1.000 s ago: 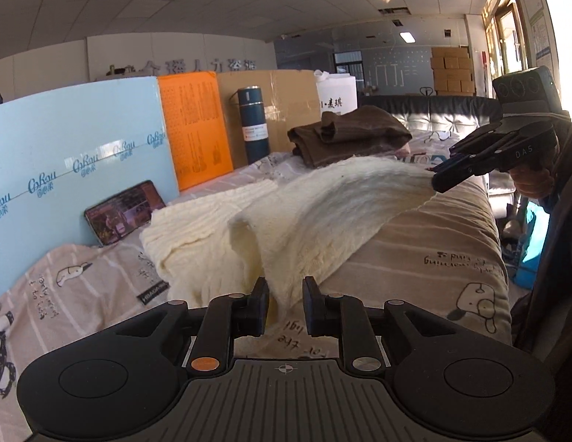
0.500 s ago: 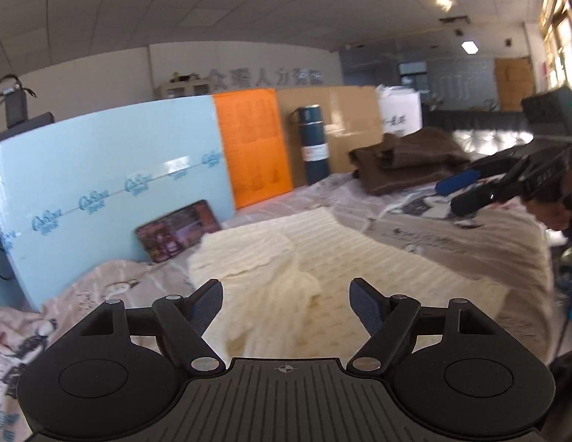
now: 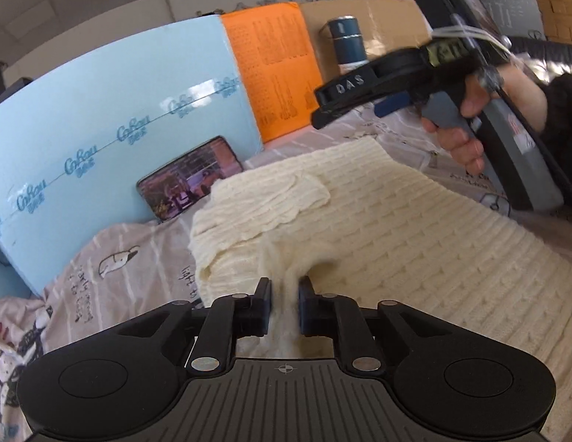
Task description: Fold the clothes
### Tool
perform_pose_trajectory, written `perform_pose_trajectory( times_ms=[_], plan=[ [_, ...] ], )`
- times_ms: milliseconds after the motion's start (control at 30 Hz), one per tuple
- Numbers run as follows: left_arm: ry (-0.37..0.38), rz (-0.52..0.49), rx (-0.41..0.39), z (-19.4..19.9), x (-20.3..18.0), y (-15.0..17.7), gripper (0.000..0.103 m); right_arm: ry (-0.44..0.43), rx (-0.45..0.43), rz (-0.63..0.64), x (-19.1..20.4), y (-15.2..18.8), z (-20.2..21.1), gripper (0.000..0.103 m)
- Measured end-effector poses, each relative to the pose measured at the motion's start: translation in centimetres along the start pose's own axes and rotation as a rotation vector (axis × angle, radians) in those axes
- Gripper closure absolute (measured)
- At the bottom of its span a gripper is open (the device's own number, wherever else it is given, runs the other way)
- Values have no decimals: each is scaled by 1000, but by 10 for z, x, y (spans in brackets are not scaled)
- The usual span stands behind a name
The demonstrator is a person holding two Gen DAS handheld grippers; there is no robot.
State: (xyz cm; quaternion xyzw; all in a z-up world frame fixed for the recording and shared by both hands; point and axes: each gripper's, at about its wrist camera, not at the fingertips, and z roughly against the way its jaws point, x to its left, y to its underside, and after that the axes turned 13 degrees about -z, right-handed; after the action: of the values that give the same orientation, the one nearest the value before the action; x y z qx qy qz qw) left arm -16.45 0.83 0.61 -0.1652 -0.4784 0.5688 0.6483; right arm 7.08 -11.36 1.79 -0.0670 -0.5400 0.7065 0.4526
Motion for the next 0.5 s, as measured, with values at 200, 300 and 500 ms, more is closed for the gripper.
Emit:
perform_pose_trajectory(
  times_ms=[200,300,500],
  plan=[
    [-242,136,48,34,33,24,90,-36,16,-44,-11,8,0,15],
    [-354,206,106,45,49,40,83,-34,26,-66,-13,8,0,15],
    [-489,246,197,53,66,51,21,-17,46,-77,-15,9,2,15]
  ],
)
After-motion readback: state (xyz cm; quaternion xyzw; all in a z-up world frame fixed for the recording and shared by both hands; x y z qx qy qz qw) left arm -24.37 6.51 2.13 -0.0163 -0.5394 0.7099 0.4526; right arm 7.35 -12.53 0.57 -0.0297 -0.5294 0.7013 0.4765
